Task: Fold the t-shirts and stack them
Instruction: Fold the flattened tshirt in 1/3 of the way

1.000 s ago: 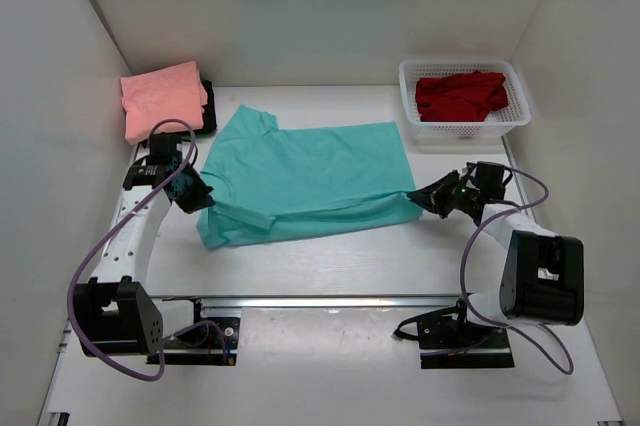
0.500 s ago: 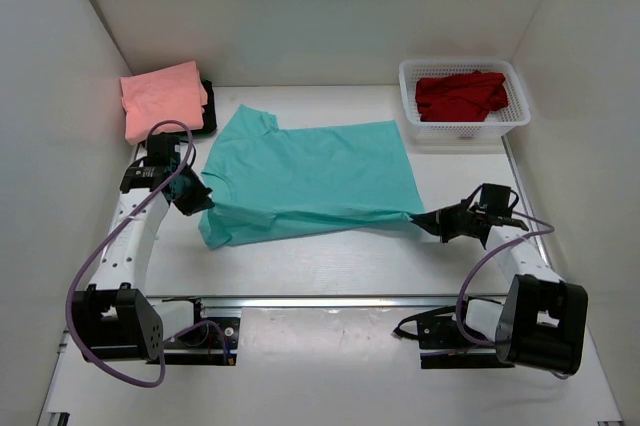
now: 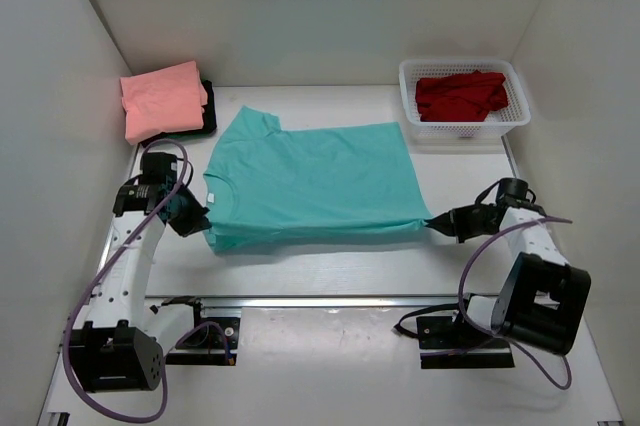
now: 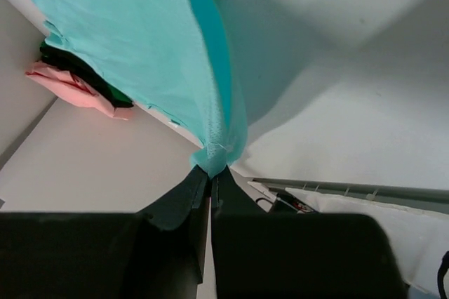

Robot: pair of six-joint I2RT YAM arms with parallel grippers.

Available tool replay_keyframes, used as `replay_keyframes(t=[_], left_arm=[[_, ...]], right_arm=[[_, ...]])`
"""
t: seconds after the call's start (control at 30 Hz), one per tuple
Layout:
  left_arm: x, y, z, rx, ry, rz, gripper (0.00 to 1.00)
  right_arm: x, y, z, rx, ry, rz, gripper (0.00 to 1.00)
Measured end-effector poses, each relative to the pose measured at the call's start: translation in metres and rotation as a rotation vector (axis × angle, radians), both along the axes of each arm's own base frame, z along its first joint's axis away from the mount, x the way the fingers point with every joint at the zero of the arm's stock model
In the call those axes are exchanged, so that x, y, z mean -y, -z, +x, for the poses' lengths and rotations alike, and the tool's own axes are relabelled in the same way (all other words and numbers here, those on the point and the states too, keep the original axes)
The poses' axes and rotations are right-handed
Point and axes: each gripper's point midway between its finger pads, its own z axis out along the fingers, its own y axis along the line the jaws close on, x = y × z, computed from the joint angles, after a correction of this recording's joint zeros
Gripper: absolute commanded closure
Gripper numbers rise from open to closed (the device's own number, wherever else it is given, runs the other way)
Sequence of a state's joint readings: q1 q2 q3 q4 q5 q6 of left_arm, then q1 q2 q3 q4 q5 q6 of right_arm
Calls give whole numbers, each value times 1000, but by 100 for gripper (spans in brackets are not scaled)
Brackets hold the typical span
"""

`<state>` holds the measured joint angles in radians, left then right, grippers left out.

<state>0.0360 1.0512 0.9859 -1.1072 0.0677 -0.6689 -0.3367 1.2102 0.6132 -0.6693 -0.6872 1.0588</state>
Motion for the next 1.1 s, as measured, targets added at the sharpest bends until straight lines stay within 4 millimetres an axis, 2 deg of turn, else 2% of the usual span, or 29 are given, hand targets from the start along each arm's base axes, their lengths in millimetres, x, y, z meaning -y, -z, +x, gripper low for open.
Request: replay_keyframes(t=[0.2, 0.37, 0.57, 0.73, 0.87, 1.03, 1.07, 1.1], left_arm=[[2, 14, -20, -49, -28, -15, 100], [3, 22, -17, -69, -59, -29, 100], [3, 36, 3, -96, -87, -40, 100], [2, 48, 27, -133, -95, -43, 100], [1, 47, 52, -118, -100, -44, 100], [0, 46, 76, -102, -101, -44, 100], [0, 47, 80, -102, -102, -44, 84], [-1, 48, 83, -104, -100, -43, 71]], right_arm=[[15, -5, 22, 17, -50, -37, 100], [9, 5, 27, -26, -84, -17, 100], [5, 12, 41, -56, -107, 7, 100], [6, 7, 76, -24, -138, 14, 100], [3, 4, 108, 4, -175, 21, 100], [-5, 7, 134, 23, -221, 28, 99], [-7, 8, 138, 23, -230, 31, 97], [-9, 8, 141, 25, -238, 35, 80]])
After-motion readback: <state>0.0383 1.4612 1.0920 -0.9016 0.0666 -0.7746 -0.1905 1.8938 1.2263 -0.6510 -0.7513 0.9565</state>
